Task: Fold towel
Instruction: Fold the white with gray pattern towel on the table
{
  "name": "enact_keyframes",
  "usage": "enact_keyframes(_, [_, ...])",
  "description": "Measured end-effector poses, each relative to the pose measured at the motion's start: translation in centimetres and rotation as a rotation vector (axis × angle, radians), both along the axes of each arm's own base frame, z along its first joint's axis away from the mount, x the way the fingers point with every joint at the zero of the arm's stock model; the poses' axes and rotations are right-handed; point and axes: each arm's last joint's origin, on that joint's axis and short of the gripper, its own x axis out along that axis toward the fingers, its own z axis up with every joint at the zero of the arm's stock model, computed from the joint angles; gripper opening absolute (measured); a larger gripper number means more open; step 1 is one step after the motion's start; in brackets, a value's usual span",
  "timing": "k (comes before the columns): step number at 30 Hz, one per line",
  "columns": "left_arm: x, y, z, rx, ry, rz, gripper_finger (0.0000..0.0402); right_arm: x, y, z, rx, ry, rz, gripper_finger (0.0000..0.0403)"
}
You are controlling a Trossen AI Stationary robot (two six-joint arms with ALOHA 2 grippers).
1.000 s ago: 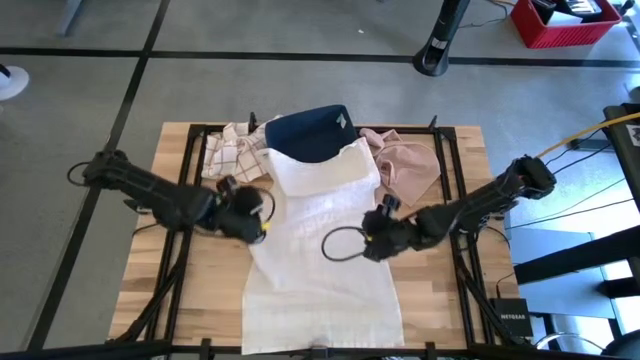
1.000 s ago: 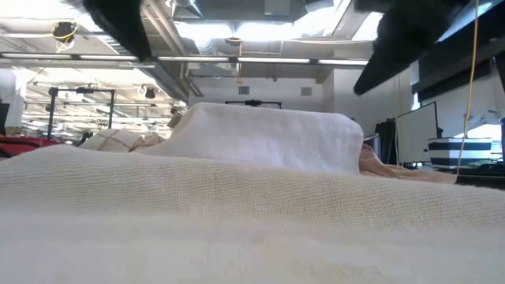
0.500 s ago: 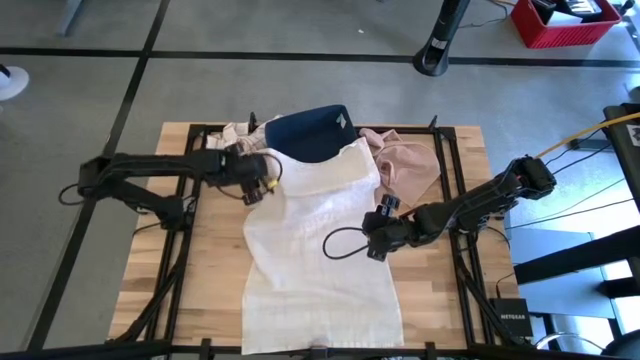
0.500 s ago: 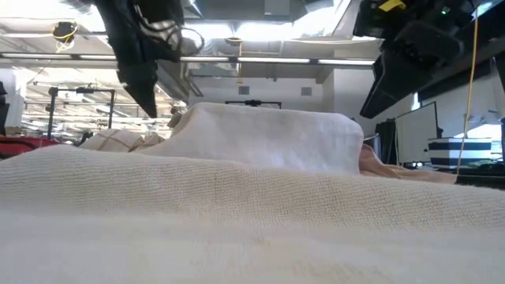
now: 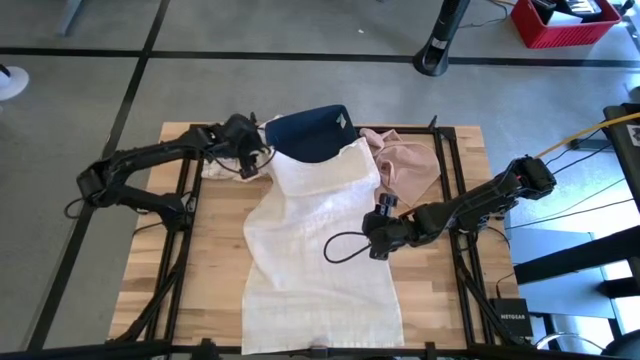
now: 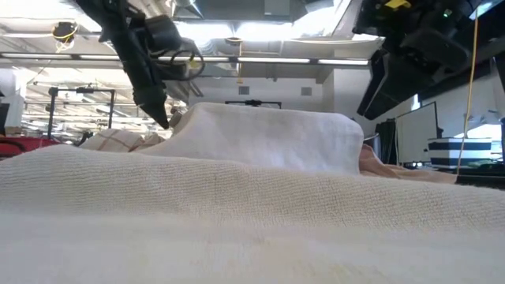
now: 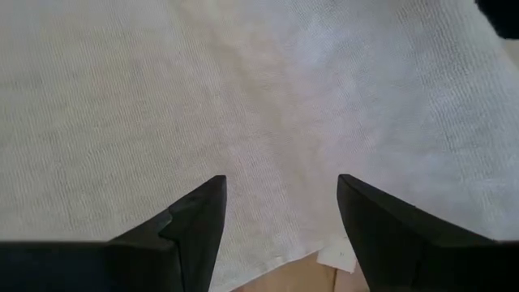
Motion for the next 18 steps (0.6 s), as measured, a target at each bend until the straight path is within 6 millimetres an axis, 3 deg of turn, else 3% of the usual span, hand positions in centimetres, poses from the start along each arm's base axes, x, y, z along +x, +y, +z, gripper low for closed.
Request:
enact_keyframes(7, [0.2,1.9,-2.1,-0.015,-0.068,-0.127,0.0180,0.0,-0.1,0.0,-0.084,0.026,0.069,0.0237])
enact_keyframes(14, [0.5,1.2,-3.4,-0.196,-0.091,-0.199,0.0180,0.0,-0.1,0.0,-0.124,0.051,0.128,0.0237])
enact_keyframes(18, [0.9,0.9,-3.4,-0.210,-0.120,-0.201,0.0180,0.1,-0.2,0.1,-0.147,0.057,0.143,0.0237])
